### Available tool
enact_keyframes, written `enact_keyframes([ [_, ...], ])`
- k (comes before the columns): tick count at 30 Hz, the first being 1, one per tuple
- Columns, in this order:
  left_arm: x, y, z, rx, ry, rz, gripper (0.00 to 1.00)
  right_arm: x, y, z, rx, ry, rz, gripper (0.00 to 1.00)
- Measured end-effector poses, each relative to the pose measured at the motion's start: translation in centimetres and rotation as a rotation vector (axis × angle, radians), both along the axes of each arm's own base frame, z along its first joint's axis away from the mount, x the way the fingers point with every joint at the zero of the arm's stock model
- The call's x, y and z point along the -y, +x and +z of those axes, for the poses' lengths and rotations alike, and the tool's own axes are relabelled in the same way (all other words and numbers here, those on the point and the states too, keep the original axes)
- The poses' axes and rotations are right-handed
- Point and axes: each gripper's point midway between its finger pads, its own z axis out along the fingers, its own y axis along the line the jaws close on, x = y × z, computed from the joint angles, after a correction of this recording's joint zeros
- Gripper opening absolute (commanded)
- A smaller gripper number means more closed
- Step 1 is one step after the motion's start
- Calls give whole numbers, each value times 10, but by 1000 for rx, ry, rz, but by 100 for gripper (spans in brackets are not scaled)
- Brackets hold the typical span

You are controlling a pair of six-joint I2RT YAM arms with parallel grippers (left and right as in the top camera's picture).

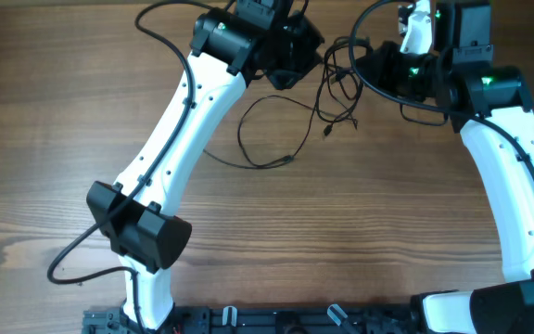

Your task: Untangle cables

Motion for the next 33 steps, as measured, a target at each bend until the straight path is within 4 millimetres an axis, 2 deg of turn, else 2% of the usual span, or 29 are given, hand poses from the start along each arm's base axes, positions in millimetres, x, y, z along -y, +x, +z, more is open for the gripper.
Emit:
enact_keyframes([
  [2,-21,0,-4,63,143,-13,4,0,0,1,9,-4,6,4],
  [4,-58,-12,6,115,318,9,4,0,1,0,12,-15,3,4],
  [6,-104,-32,37,180,459,53,4,5,3,-2,17,-46,-20,4],
  [10,-185,-68,84,221,576,173,3,10,5,-1,23,-55,-38,4],
  [11,-206,-73,91,224,607,217,4,19,7,-1,25,-71,-65,4],
  [13,-248,-79,105,233,658,326,4,53,13,-3,18,-105,-155,4],
  [15,-279,-87,119,251,683,419,4,79,17,-5,13,-131,-225,4],
  [16,-287,-93,126,266,682,447,4,83,17,-5,16,-140,-232,4],
  [18,-288,-100,135,293,664,448,4,77,15,-3,27,-136,-197,4],
  [20,-283,-99,134,294,646,427,4,69,14,-2,29,-115,-168,4],
  [23,-260,-88,123,267,557,345,4,63,12,-1,22,-89,-156,4],
  [24,-239,-78,116,254,479,284,4,61,12,0,17,-80,-156,4],
  [26,-211,-63,109,255,399,209,4,55,10,0,14,-66,-141,4],
  [27,-191,-51,105,275,370,143,7,51,10,2,18,-56,-129,4],
  [29,-153,-35,94,352,398,-65,22,46,9,3,20,-44,-112,4],
  [30,-128,-36,77,392,463,-277,28,45,9,4,21,-39,-107,4],
  [32,-99,-49,50,425,565,-593,32,44,9,4,21,-36,-104,4],
  [33,-84,-53,39,448,597,-712,42,44,8,4,20,-35,-103,4],
])
